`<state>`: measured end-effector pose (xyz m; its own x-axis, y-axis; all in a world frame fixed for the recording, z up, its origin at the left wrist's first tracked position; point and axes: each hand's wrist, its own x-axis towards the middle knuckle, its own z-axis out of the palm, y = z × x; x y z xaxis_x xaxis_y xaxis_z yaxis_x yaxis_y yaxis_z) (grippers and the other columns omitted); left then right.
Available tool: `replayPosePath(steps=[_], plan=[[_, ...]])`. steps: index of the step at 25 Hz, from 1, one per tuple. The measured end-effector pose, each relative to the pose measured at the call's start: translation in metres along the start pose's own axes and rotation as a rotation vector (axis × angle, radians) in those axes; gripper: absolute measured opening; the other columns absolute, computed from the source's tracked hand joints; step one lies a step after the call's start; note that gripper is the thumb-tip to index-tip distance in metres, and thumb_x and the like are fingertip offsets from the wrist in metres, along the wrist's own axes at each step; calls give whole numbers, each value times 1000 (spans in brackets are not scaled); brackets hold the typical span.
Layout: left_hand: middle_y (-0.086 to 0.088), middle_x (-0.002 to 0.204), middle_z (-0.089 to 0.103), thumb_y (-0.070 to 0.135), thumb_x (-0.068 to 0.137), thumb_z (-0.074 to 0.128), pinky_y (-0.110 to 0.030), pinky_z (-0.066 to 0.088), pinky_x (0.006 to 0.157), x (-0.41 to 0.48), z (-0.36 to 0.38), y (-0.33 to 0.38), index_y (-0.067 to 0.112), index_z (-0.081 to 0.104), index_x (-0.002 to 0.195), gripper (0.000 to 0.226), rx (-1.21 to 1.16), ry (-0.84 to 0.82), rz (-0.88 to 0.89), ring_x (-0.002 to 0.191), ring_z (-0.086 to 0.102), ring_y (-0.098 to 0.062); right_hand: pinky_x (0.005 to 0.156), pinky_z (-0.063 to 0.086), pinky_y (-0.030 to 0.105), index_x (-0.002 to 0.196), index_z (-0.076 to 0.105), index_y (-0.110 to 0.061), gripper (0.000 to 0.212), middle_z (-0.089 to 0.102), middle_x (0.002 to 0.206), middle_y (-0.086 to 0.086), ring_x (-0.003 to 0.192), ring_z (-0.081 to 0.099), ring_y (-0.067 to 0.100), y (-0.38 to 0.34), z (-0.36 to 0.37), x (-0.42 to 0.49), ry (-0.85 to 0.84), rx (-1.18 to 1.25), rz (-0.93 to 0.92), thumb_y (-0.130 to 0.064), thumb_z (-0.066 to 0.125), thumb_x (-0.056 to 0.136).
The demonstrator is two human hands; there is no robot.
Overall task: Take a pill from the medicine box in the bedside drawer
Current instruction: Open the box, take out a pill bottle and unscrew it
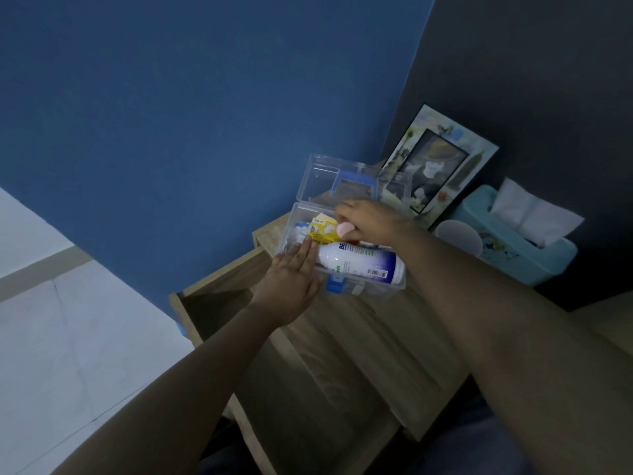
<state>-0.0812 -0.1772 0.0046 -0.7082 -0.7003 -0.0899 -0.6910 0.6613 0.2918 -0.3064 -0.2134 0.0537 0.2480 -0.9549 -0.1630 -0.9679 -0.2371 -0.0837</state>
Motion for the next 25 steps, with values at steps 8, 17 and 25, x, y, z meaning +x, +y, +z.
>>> replayPosePath(steps=[8,17,25], plan=[[-12,158,18,33,98,39,-35,17,117,7,-20,-2,11,24,148,57,-240,-7,-2,145,20,-28,88,50,27,120,60,-8,43,65,120,12,97,62,14,-26,1,-29,438,1133,478,-15,72,79],[-5,99,73,14,82,70,-1,45,75,-9,-82,30,12,68,114,32,-694,416,11,89,70,-14,81,52,15,121,58,-4,32,63,115,9,106,60,16,-83,-25,-84,417,1676,469,-5,57,89],[1,99,75,20,80,71,-16,52,87,-50,-123,68,20,71,106,26,-882,361,92,94,69,-1,81,56,21,96,66,-32,24,69,104,11,91,66,15,-106,-67,-147,504,1443,268,-11,67,83]])
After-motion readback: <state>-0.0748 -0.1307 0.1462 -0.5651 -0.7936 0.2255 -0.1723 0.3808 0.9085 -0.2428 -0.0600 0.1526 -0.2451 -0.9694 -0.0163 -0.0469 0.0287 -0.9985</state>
